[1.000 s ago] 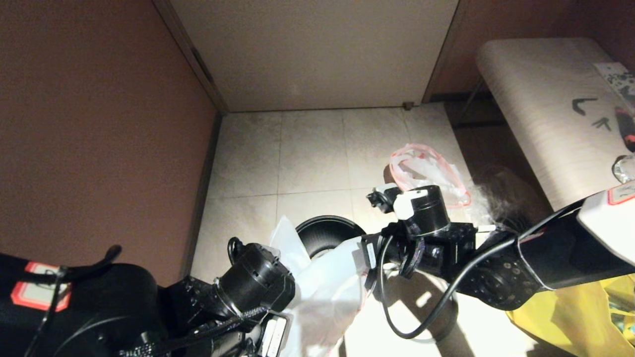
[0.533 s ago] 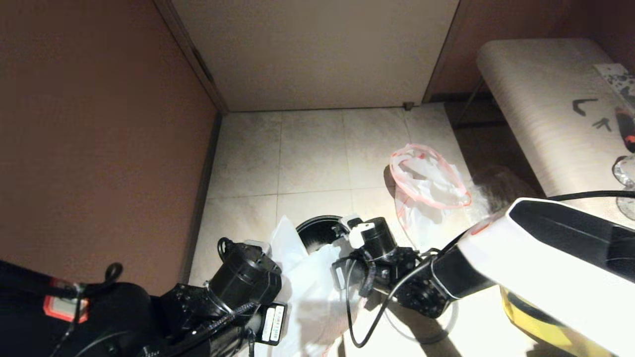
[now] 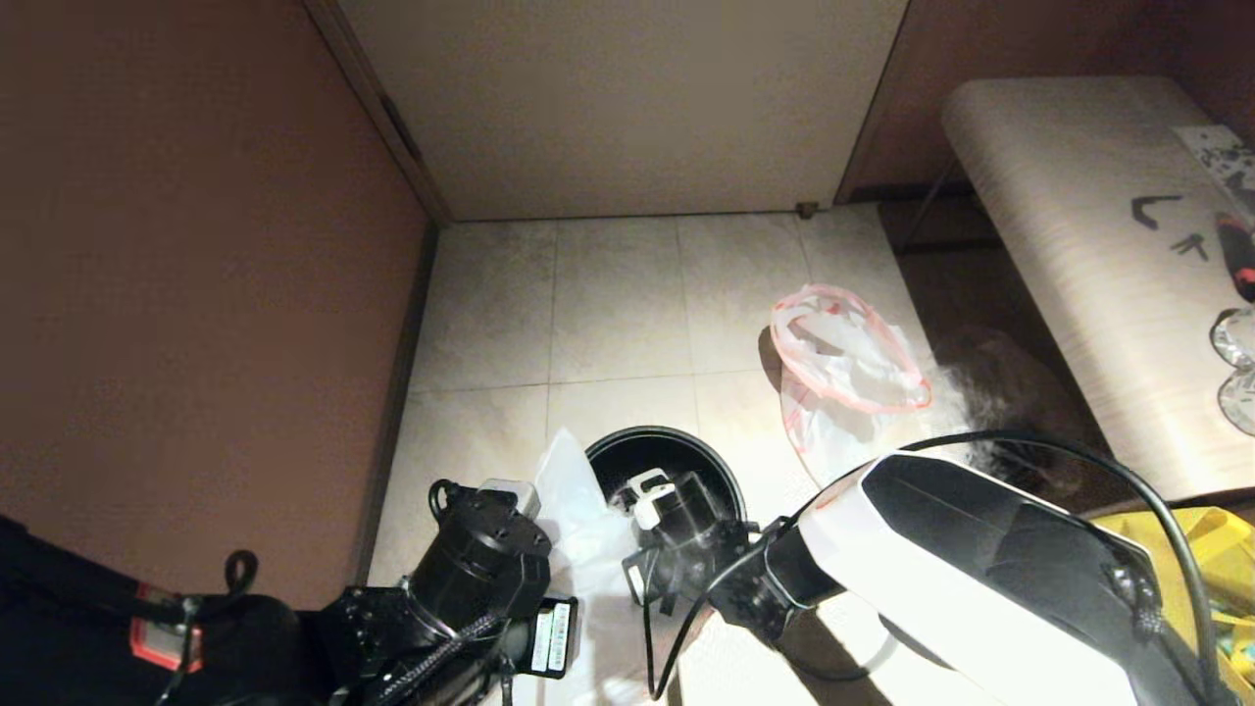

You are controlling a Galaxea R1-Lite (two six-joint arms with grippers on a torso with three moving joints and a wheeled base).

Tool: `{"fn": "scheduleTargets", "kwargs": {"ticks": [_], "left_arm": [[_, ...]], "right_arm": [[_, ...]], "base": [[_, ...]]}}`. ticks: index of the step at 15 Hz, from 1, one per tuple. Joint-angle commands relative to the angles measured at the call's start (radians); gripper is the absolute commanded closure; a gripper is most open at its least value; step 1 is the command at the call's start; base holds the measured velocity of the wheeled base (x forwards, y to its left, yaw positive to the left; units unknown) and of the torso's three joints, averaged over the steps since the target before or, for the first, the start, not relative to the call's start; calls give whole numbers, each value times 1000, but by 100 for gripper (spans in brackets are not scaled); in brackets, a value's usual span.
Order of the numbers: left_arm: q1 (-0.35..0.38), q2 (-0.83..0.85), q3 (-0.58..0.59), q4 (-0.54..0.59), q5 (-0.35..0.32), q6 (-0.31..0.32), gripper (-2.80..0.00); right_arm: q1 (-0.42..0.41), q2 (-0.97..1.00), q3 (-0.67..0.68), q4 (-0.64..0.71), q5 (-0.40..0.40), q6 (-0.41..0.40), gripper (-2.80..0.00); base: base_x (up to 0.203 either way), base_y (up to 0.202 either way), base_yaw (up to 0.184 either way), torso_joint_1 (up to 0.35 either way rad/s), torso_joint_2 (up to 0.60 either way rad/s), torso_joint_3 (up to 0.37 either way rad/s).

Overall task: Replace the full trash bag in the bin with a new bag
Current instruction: Put the new garbage bag on the trash can

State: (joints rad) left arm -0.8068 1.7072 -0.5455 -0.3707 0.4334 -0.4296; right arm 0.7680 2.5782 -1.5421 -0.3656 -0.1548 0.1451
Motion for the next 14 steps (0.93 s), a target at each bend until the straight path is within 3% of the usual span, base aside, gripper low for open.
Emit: {"fn": "scheduleTargets", "kwargs": {"ticks": [1, 3, 5, 9, 11, 14], "left_arm": [[-2, -14, 14, -72, -8, -3, 0], [-13, 3, 56, -184, -32, 4, 0], [-18, 41, 60, -199, -34, 8, 0], [-33, 55, 29, -198, -37, 56, 0], [-34, 85, -37, -197, -36, 83, 0], [-27, 203, -224, -151, -31, 125, 0]], "right_arm": [[-6, 40, -42, -1, -15, -1, 0], [-7, 26, -40, -2, -45, 0, 0], [-6, -74, 20, -2, -54, 7, 0], [-26, -383, 295, -16, -70, 71, 0], [-66, -515, 451, -52, -73, 112, 0], [-163, -623, 631, -177, -71, 161, 0]], "base": [[0, 0, 0, 0, 0, 0], [0, 0, 0, 0, 0, 0], [0, 0, 0, 0, 0, 0], [0, 0, 0, 0, 0, 0], [0, 0, 0, 0, 0, 0], [0, 0, 0, 0, 0, 0]]}}
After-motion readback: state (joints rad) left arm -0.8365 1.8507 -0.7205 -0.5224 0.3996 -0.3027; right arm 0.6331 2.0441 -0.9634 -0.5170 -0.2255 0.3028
